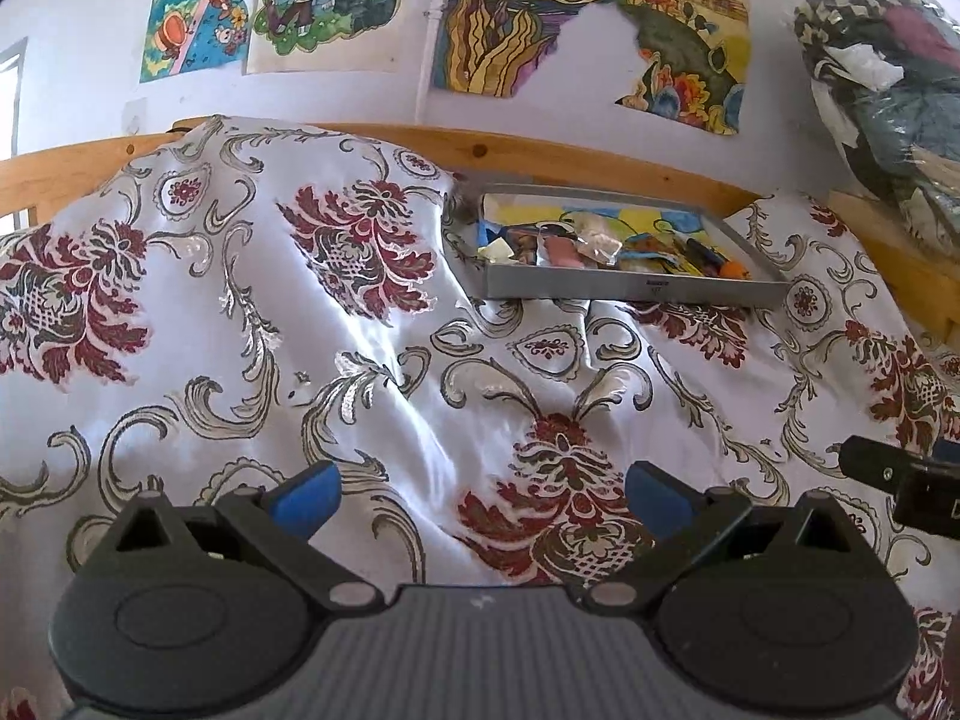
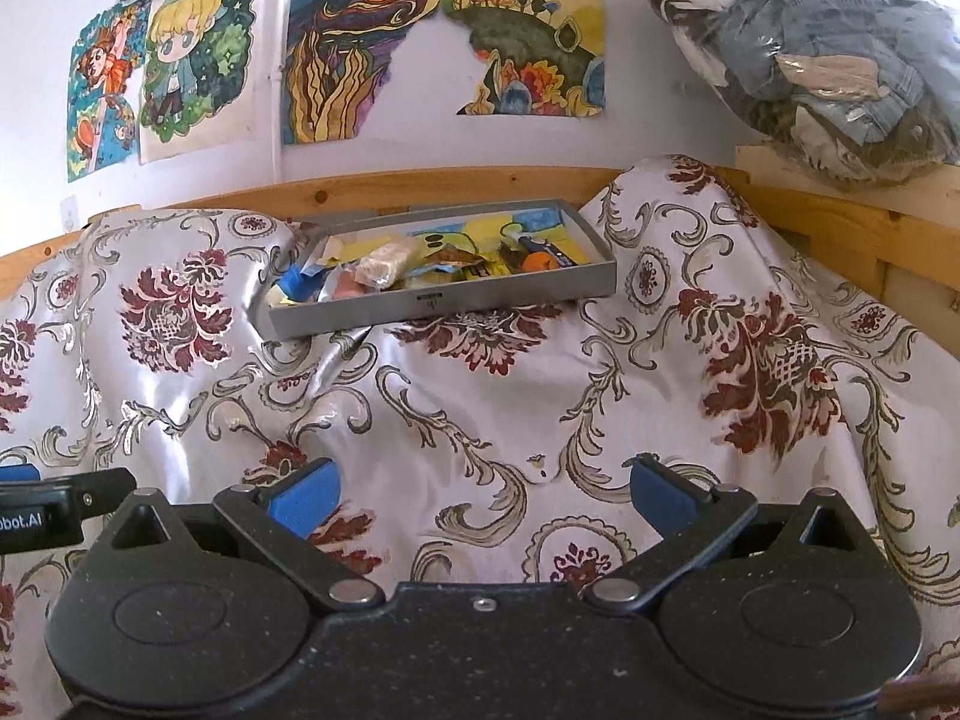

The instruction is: Organize snacks

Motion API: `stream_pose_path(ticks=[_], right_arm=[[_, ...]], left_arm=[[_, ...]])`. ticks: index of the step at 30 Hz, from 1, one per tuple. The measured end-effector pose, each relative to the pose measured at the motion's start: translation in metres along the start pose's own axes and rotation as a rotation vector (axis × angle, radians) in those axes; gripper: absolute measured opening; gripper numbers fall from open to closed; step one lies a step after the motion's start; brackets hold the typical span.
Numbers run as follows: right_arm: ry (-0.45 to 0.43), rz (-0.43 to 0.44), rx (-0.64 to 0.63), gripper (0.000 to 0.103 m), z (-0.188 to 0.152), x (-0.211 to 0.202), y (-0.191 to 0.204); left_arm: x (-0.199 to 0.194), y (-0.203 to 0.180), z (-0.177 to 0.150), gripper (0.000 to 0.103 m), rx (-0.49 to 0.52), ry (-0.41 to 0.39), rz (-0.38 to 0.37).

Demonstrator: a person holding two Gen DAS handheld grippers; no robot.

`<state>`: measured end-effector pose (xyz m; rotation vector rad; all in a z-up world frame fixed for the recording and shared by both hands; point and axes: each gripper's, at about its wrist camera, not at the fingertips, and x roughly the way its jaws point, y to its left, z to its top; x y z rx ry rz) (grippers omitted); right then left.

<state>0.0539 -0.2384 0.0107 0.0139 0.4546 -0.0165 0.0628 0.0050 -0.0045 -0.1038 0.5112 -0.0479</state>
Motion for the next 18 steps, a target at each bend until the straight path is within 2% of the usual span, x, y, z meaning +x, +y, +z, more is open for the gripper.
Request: stream_pose_path(ticks=[18], right_arm=[[0.009, -0.002, -0.003, 0.102, -0.0029, -0.0014, -0.0014]], left_arm=[[0.0005, 0.0024, -0.0001, 0.103, -0.016, 0.006, 0.006]])
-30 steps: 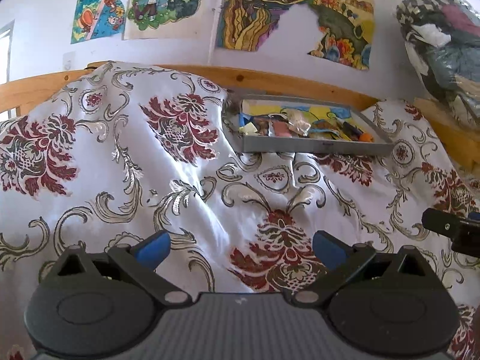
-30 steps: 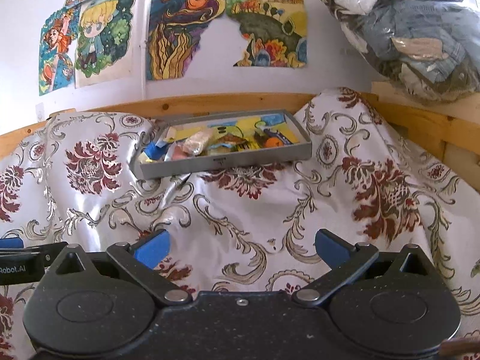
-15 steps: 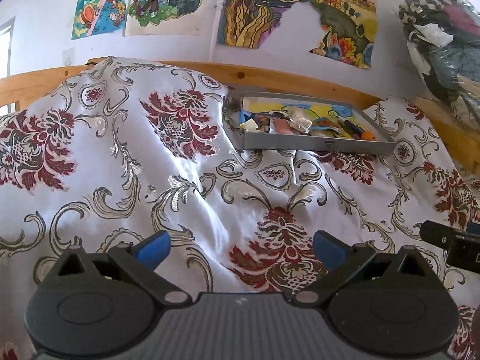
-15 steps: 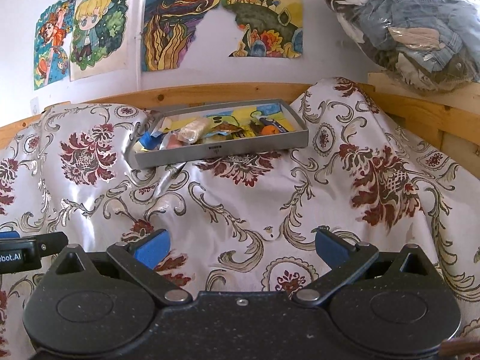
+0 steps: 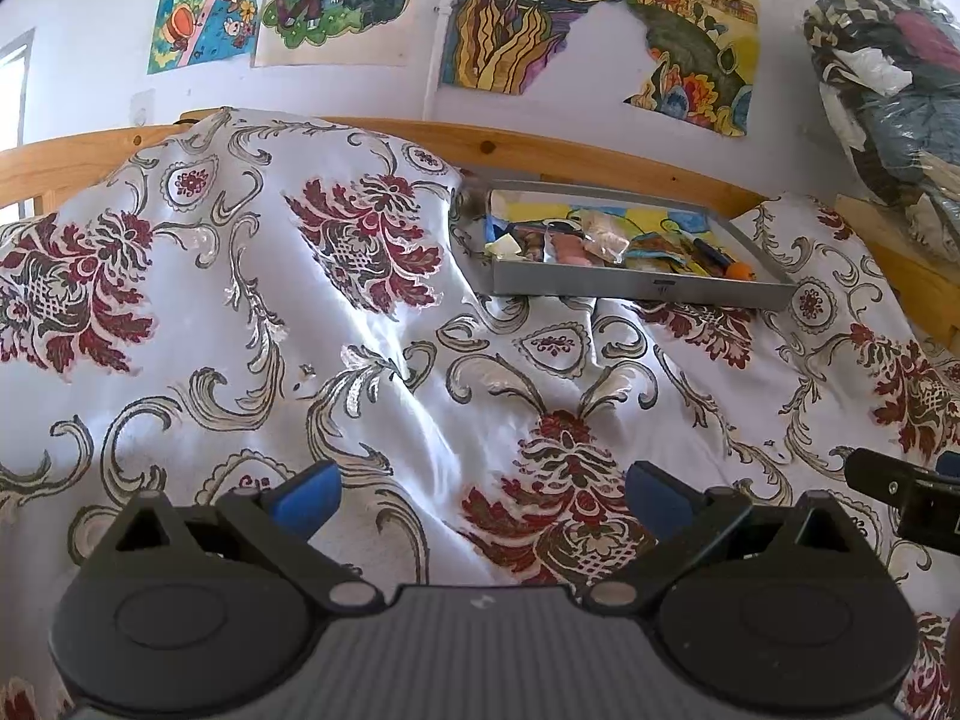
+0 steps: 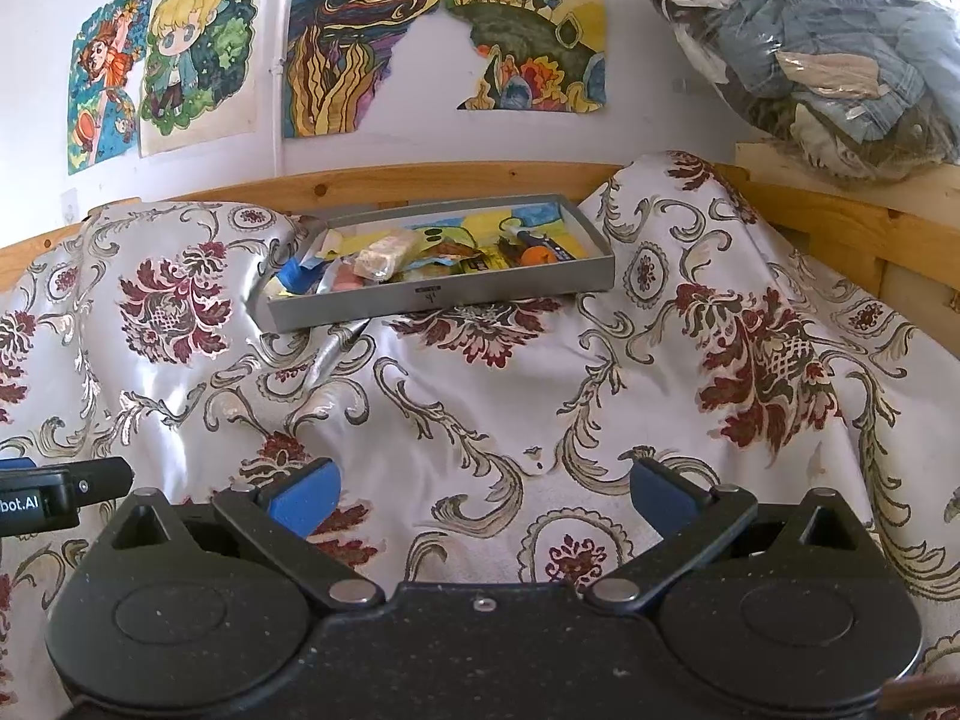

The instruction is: Organize snacks

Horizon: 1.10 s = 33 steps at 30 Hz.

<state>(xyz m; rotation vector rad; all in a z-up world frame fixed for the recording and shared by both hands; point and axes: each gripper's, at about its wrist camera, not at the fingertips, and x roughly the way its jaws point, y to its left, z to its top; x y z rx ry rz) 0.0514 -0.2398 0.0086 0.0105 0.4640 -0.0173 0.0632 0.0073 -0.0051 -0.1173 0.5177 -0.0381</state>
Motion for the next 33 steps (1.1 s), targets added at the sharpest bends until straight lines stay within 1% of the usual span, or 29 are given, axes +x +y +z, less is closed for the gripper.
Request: stream_pose_path(ticks=[33], right_arm=[[0.009, 0.004, -0.003, 0.102, -0.0024, 0.0012, -0.0013]], left_arm=[[-0.0002, -0.002, -0.0014, 0.103, 0.004, -0.002, 0.0]])
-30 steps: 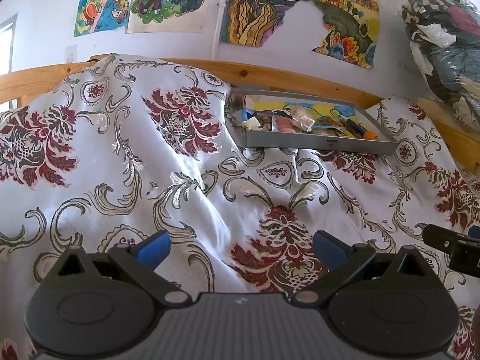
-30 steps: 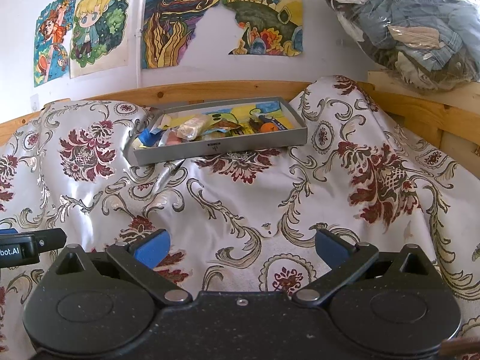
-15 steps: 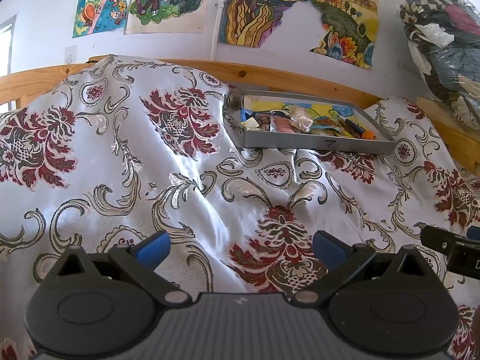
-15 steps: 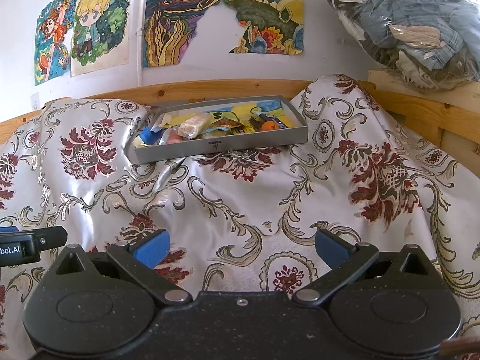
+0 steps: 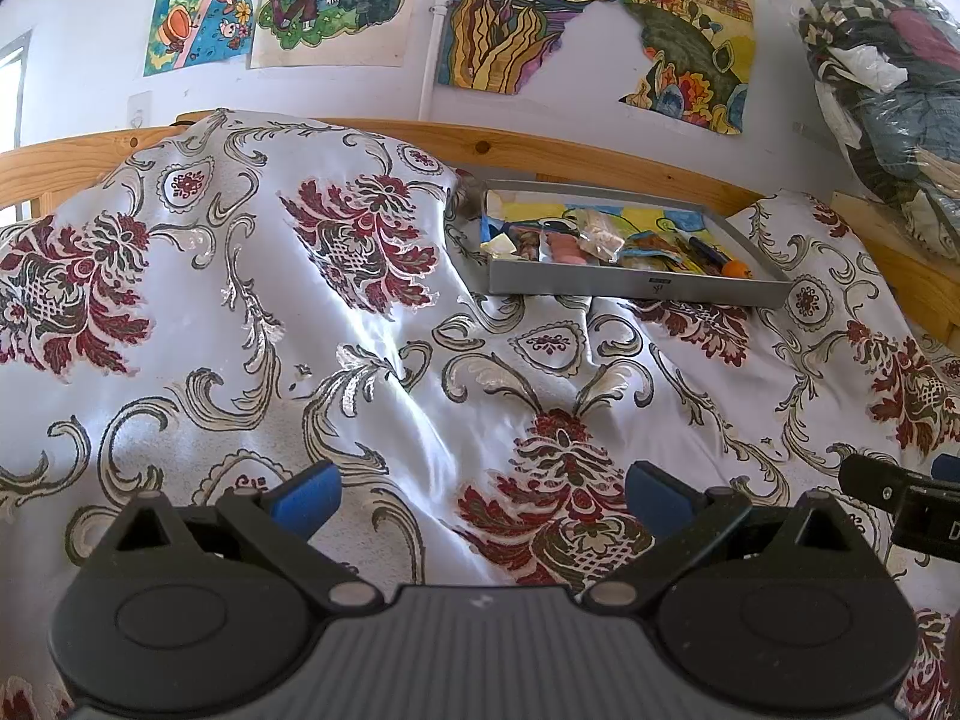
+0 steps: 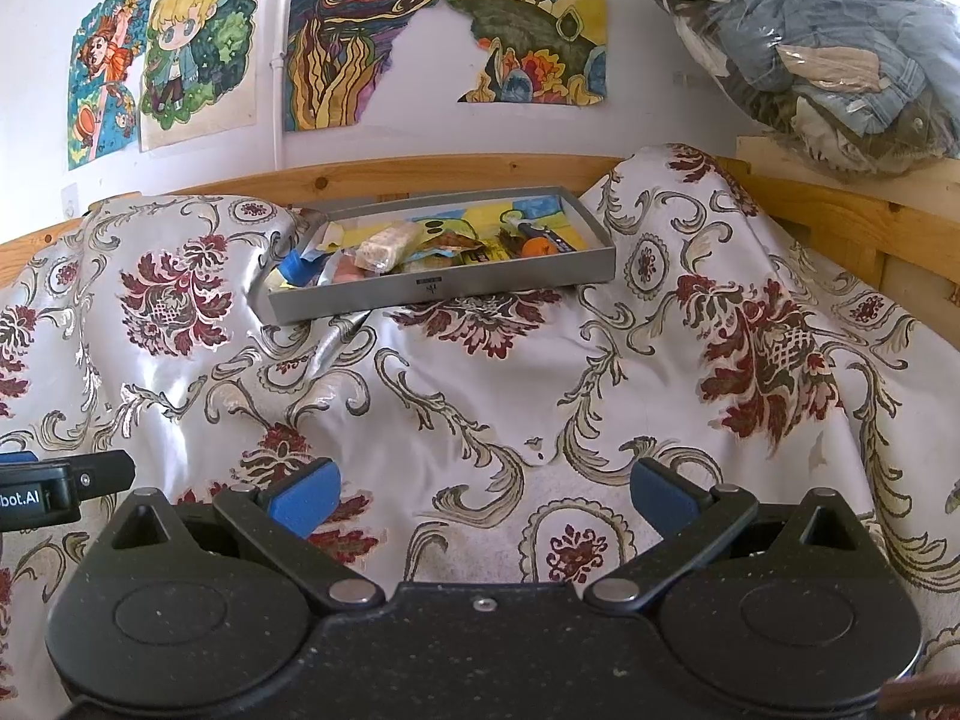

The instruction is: Organize snacks

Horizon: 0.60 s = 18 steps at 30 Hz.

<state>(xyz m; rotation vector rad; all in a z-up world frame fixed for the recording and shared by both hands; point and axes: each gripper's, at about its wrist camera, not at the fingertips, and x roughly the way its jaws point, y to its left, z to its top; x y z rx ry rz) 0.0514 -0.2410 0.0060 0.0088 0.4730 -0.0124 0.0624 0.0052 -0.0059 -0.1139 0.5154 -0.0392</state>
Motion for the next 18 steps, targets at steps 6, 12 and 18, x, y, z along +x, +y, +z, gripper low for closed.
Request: stream_pose_path(ticks=[6, 12, 18], right_arm=[[0.0, 0.0, -0.001, 0.102, 0.0006, -0.0003, 0.0002], [0.004, -0.001, 0.0, 0.102, -0.001, -0.0001, 0.0], [0.005, -0.001, 0.0, 0.102, -0.0015, -0.0001, -0.0004]], left_arm=[[0.0002, -0.0021, 0.0006, 0.103, 0.007, 0.013, 0.028], [0.0002, -0.0021, 0.0035, 0.103, 0.008, 0.047, 0.034], [0.0012, -0.0003, 0.0038, 0.103, -0.002, 0.058, 0.027]])
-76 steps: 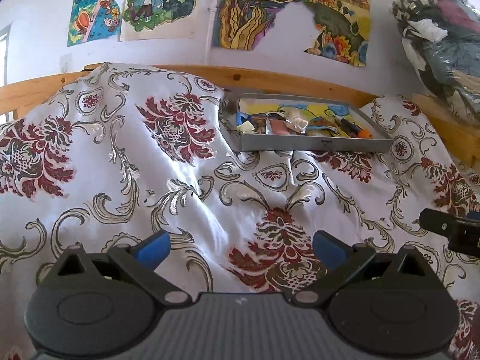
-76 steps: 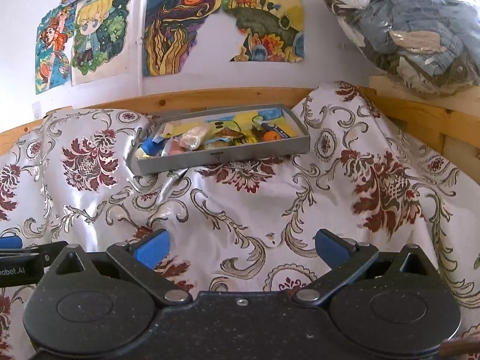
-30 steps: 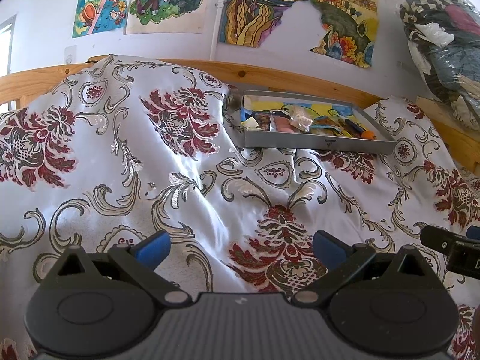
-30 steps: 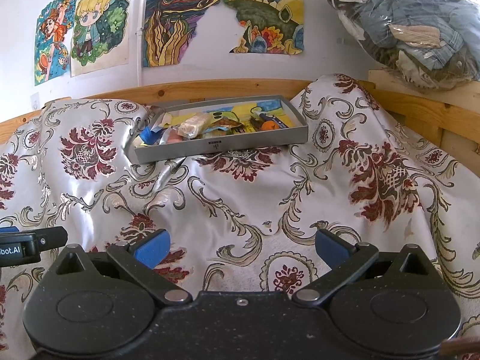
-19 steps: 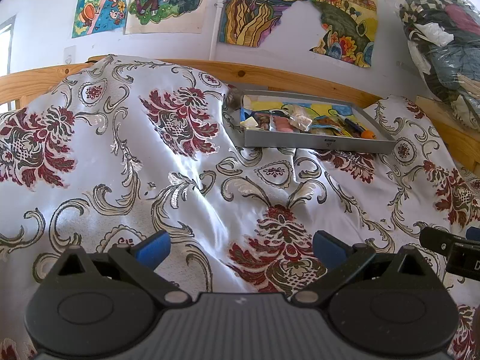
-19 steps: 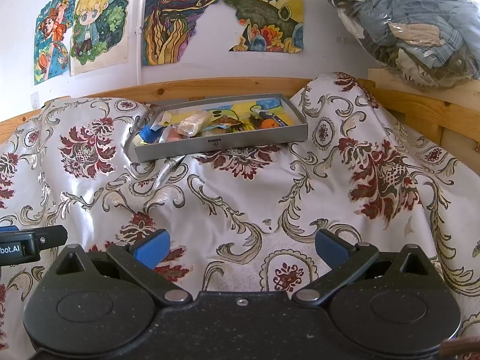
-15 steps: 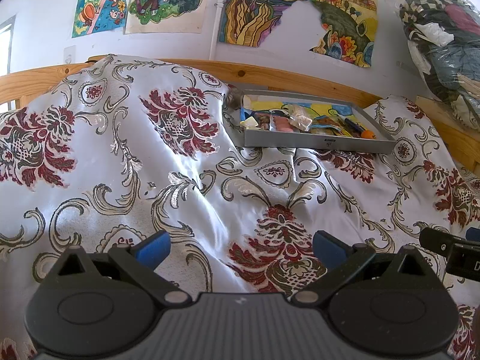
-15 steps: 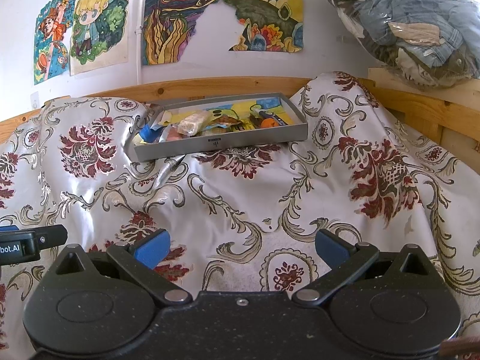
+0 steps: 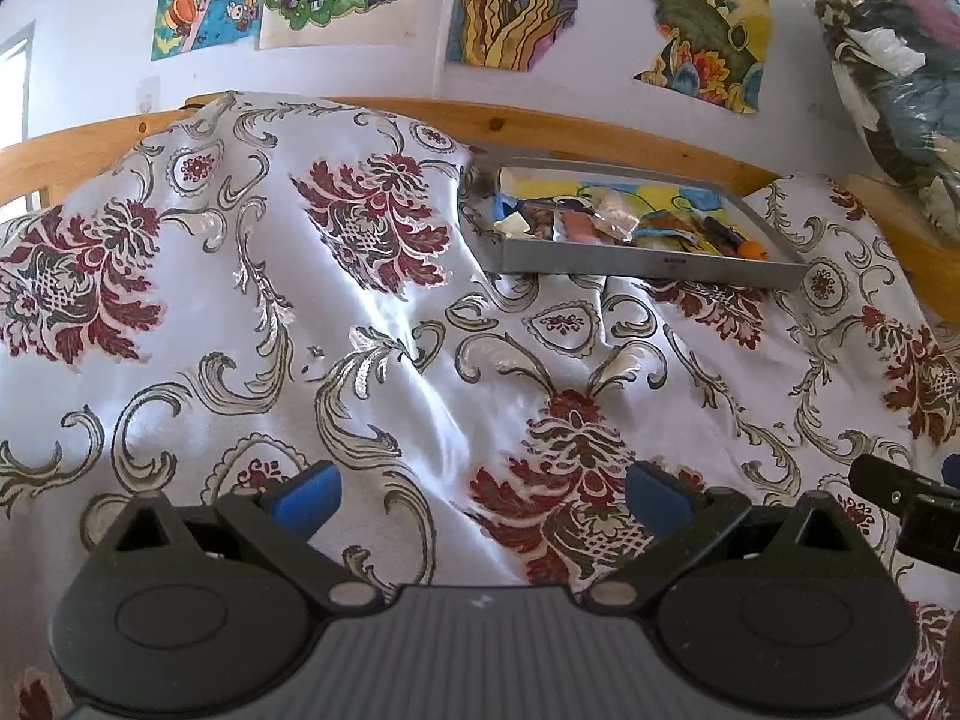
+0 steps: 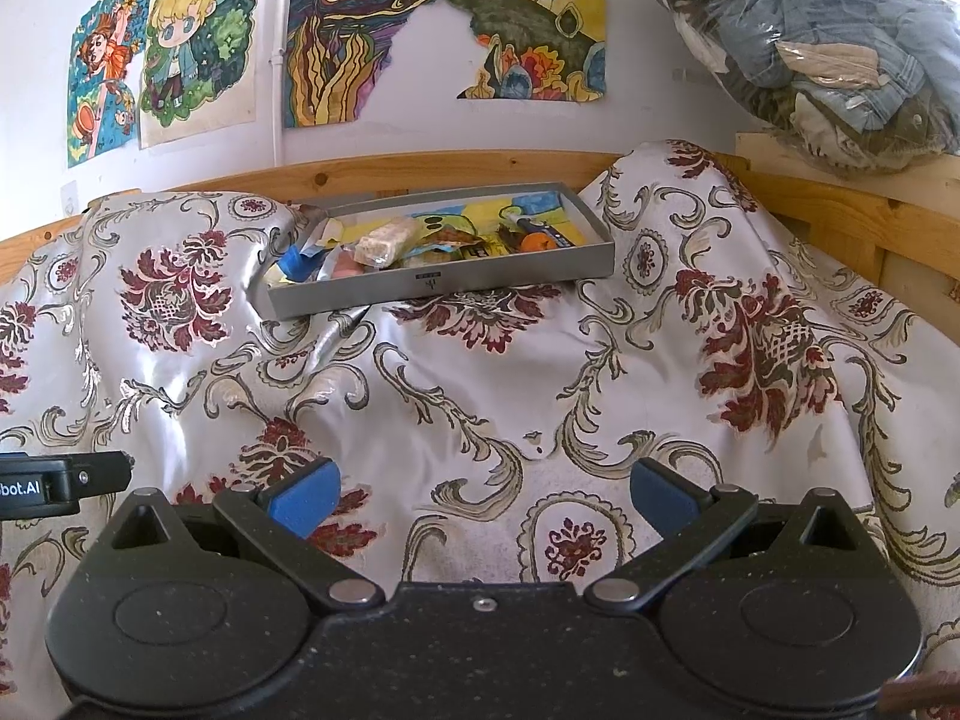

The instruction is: Organize snacks

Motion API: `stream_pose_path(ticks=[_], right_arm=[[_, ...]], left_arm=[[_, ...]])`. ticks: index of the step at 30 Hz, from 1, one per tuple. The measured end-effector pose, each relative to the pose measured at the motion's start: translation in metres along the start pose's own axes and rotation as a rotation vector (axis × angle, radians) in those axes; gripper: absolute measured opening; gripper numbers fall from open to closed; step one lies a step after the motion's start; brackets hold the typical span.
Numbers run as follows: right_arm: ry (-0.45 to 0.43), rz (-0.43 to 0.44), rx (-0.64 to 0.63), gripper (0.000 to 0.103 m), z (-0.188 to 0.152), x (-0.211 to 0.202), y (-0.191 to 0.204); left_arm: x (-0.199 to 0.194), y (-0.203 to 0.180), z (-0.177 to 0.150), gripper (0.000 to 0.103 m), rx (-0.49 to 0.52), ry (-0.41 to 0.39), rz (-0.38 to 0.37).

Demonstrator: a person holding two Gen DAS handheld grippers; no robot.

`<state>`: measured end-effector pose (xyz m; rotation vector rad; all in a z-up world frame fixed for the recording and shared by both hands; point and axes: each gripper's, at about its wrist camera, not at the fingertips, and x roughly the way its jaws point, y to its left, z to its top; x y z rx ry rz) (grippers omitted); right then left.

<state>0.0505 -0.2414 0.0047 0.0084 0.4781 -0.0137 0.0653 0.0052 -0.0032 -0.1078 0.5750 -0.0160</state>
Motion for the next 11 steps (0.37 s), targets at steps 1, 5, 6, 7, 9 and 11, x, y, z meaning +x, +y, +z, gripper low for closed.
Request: stream_pose_path(ticks=[1, 5, 6, 7, 9, 11], right_arm=[[0.001, -0.001, 0.001, 0.102, -0.001, -0.0003, 0.0], [0.002, -0.001, 0.0, 0.102, -0.0021, -0.0005, -0.0001], [0.002, -0.001, 0.001, 0.102, -0.0021, -0.0005, 0.0001], [0.003, -0.001, 0.0, 0.102, -0.0031, -0.0008, -0.0002], [0.005, -0.002, 0.0, 0.102, -0.0029, -0.0009, 0.0006], [0.007, -0.002, -0.001, 0.102, -0.0035, -0.0012, 0.0007]], left_arm=[[0.0001, 0.0003, 0.0001, 0.103, -0.001, 0.002, -0.001], [-0.0004, 0.0003, 0.0003, 0.102, 0.002, 0.002, -0.013], [-0.0008, -0.0002, 0.0004, 0.102, 0.005, 0.0, -0.011], [-0.0012, -0.0005, 0.0003, 0.102, 0.007, -0.003, -0.01], [-0.0013, -0.0006, 0.0003, 0.102, 0.005, -0.006, -0.007], [-0.0008, -0.0001, 0.0004, 0.102, 0.0, -0.004, -0.003]])
